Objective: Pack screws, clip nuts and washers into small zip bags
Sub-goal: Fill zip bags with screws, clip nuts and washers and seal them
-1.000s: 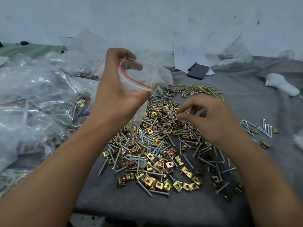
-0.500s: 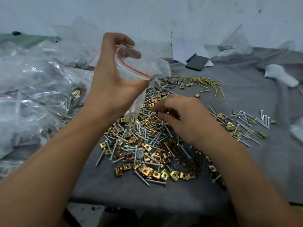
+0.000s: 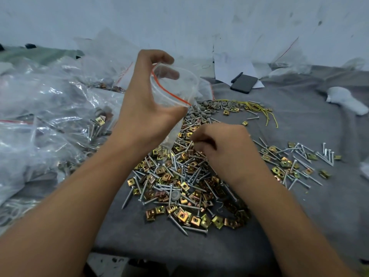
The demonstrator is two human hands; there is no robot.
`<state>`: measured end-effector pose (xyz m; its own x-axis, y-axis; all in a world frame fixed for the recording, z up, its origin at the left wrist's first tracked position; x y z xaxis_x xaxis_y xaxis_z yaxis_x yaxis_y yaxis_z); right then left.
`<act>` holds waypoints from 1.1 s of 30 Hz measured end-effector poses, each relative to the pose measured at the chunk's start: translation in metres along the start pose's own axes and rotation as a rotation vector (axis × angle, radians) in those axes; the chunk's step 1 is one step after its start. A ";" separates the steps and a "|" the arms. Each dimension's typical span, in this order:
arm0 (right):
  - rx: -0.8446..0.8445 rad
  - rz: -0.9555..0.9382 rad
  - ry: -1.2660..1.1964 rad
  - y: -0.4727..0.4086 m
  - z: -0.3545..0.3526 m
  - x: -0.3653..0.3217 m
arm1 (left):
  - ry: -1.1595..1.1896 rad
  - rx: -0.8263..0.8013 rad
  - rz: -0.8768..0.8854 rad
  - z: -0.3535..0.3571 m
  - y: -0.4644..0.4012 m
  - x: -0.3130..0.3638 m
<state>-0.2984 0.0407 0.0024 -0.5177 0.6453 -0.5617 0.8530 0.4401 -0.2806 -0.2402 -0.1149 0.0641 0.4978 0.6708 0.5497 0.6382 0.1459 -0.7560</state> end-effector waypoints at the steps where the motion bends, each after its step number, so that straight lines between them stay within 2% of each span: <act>1: 0.044 0.045 -0.189 -0.002 -0.010 0.006 | -0.002 -0.019 -0.011 0.002 0.000 0.001; 4: 0.179 0.056 -0.898 -0.002 -0.053 0.017 | -0.004 -0.111 -0.058 0.011 0.002 0.004; 5: 0.198 0.035 -1.058 -0.001 -0.065 0.017 | -0.014 -0.164 -0.064 0.017 0.004 0.006; 8: 0.224 -0.002 -1.198 0.004 -0.085 0.011 | -0.101 -0.294 -0.025 0.035 0.009 0.015; 10: 0.247 0.004 -1.171 0.006 -0.088 0.009 | -0.105 -0.310 -0.013 0.043 0.012 0.020; 17: 0.245 -0.074 -1.012 0.006 -0.088 0.003 | -0.052 -0.166 0.003 0.045 0.010 0.030; 19: 0.237 -0.131 -0.867 0.006 -0.088 -0.005 | -0.031 -0.158 0.000 0.044 0.009 0.030; 22: 0.235 -0.304 -0.458 0.008 -0.085 -0.026 | -0.013 -0.152 -0.028 0.042 0.008 0.025; 24: 0.269 -0.338 -0.417 0.008 -0.087 -0.025 | 0.037 -0.129 -0.047 0.041 0.008 0.020; 27: 0.351 -0.235 -0.577 0.006 -0.104 -0.002 | 0.095 -0.077 -0.104 0.035 0.007 0.012; 29: 0.337 -0.130 -0.554 0.004 -0.111 0.019 | 0.073 -0.030 -0.120 0.026 0.004 0.008; 33: -0.017 0.081 -0.123 -0.002 -0.077 0.049 | 0.098 0.104 -0.166 0.010 0.003 -0.001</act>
<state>-0.3310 0.1195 0.0358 -0.4346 0.5978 -0.6736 0.8897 0.4013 -0.2178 -0.2444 -0.1078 0.0580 0.4490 0.5577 0.6981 0.6545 0.3266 -0.6819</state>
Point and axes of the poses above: each hand's wrist, its own y-axis away from the middle knuckle, its own z-axis out of the palm, x = y × z, the point moved 8 cm from there along -y, towards the middle knuckle, and after that the axes turned 10 degrees about z, right-handed, at the moved point
